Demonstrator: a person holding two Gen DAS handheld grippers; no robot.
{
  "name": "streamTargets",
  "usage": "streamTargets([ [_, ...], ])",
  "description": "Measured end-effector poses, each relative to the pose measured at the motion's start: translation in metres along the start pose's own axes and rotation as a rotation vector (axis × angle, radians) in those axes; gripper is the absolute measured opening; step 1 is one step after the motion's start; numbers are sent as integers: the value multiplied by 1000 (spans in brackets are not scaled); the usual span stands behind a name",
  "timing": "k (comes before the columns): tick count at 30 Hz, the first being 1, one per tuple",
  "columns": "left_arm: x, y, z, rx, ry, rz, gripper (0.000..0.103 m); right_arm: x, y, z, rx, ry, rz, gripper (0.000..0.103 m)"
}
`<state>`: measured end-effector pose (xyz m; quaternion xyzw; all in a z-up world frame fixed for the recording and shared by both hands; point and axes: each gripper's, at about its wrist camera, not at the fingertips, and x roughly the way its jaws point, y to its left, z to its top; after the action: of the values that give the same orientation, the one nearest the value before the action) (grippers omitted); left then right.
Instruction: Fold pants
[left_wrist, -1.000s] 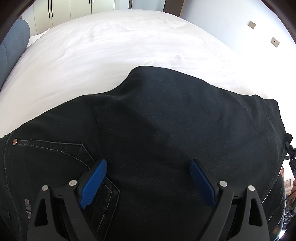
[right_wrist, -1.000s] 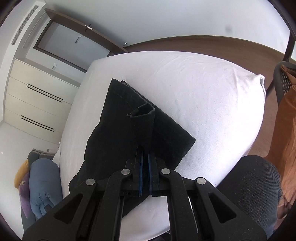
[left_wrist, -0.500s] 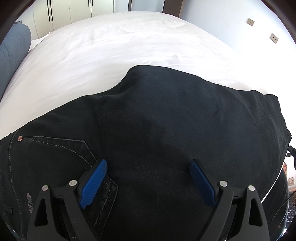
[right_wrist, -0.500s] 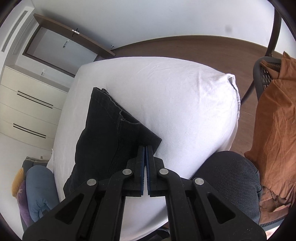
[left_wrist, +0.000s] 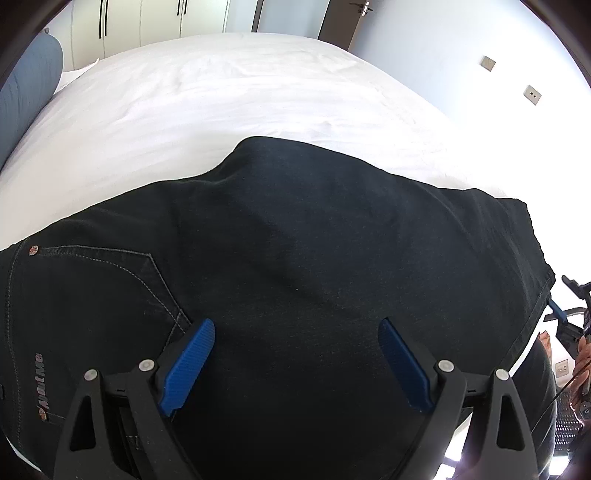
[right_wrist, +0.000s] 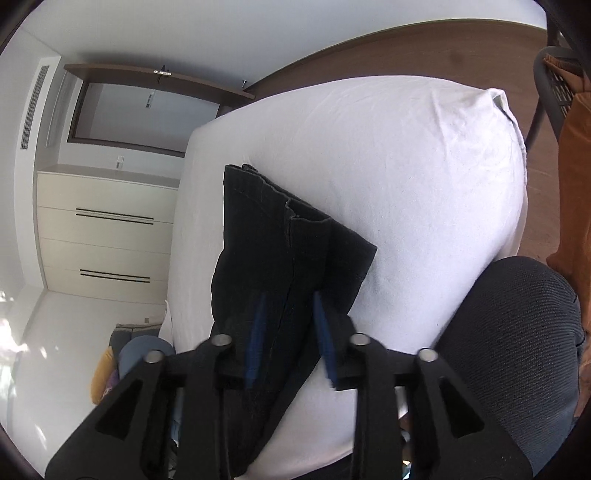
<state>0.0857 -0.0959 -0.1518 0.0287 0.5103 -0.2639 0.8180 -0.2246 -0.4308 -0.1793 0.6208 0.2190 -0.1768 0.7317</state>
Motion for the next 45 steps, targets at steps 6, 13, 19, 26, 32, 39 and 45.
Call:
streamTargets([
  [6, -2, 3, -2, -5, 3, -2, 92, -31, 13, 7, -57, -132, 91, 94],
  [13, -4, 3, -2, -11, 3, -4, 92, -8, 8, 3, 9, 11, 128, 54],
  [19, -1, 2, -2, -10, 4, 1, 92, 8, 2, 2, 47, 44, 63, 53],
  [26, 4, -1, -2, -3, 9, 9, 92, 28, 5, 5, 55, 80, 71, 22],
  [32, 5, -1, -1, -3, 11, 5, 92, 35, 4, 1, 30, 73, 1, 2],
  [39, 4, 2, -1, -7, 7, 3, 92, 32, 1, -3, 27, 60, -28, 2],
  [45, 2, 4, -3, 0, 4, 0, 92, 34, -7, 1, 59, 59, -23, 1],
])
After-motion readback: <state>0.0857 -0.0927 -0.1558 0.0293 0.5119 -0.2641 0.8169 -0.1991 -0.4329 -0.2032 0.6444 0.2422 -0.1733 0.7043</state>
